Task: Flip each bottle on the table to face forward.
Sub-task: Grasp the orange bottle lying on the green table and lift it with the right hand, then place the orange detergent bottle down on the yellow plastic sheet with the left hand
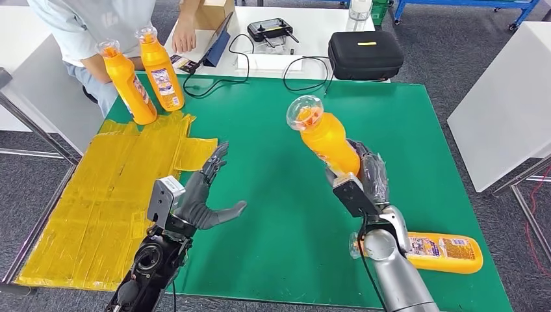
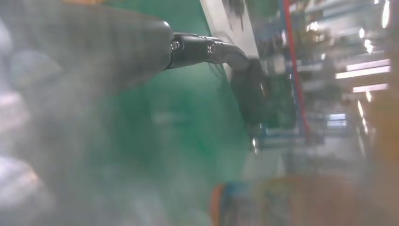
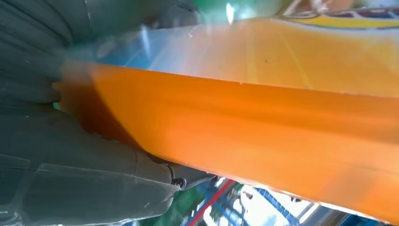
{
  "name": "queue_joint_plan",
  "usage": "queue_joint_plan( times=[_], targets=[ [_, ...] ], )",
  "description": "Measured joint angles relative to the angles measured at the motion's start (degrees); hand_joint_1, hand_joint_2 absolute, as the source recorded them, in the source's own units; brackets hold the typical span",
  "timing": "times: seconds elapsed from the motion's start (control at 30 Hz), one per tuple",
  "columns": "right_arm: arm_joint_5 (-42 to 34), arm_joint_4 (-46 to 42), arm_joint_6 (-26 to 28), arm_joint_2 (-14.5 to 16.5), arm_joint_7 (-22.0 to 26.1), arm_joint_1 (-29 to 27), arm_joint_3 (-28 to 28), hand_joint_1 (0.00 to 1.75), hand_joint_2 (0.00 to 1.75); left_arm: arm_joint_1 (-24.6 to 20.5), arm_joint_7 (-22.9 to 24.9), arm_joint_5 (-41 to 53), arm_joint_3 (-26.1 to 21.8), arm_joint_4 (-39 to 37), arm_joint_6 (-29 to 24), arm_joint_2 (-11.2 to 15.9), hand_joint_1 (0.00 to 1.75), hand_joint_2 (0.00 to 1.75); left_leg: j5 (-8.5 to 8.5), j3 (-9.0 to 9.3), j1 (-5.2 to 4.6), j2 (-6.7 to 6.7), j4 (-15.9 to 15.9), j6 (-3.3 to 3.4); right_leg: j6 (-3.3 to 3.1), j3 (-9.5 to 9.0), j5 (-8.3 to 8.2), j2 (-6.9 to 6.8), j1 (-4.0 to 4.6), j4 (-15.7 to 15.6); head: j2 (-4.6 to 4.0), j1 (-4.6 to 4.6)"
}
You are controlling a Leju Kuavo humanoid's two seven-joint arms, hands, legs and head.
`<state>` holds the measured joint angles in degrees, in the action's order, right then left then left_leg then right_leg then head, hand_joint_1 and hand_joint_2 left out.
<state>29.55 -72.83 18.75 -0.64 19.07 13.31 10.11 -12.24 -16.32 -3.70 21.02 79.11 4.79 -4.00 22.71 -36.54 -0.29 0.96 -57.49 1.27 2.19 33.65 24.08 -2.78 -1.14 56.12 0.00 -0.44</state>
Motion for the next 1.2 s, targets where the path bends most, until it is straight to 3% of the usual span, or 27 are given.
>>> queue_joint_plan(
  times=[0.43, 0.77, 1.0, 1.2],
  targets=[
    [-3.04, 0.8, -2.28, 5.27, 1.04, 0.0, 8.67, 1.75, 1.75, -4.99, 1.98, -5.15, 3.16, -2.57, -1.09, -0.02, 0.0, 1.75, 0.0, -0.07, 0.0, -0.01, 0.0, 0.0, 0.0, 0.06, 0.01, -0.01, -0.01, 0.0, 0.0, 0.0],
    [-1.52, 4.4, -2.54, 6.02, 0.89, 0.33, 14.18, 1.75, 1.75, -5.18, 1.79, -6.98, 3.18, -3.7, -1.72, -0.02, 0.0, 1.75, 0.0, -0.09, 0.0, -0.02, 0.0, 0.0, 0.0, 0.07, 0.01, -0.01, -0.01, 0.0, 0.0, 0.0],
    [-1.21, 5.3, -2.44, 6.03, 0.8, 0.6, 15.03, 1.75, 1.75, -5.19, 1.76, -7.05, 3.18, -3.97, -1.76, 0.01, 0.0, 1.75, 0.0, -0.09, 0.0, -0.02, 0.0, 0.0, 0.0, 0.07, 0.01, -0.01, -0.01, 0.01, 0.0, 0.02],
    [2.71, 7.82, 0.64, 6.02, -0.36, 2.2, 16.92, 1.75, 1.75, -5.1, 1.72, -8.52, 3.18, -4.38, -2.01, 0.06, 0.0, 1.75, 0.0, -0.09, 0.0, -0.02, 0.0, 0.0, 0.0, 0.08, 0.01, -0.01, -0.01, 0.0, 0.0, 0.0]
  ],
)
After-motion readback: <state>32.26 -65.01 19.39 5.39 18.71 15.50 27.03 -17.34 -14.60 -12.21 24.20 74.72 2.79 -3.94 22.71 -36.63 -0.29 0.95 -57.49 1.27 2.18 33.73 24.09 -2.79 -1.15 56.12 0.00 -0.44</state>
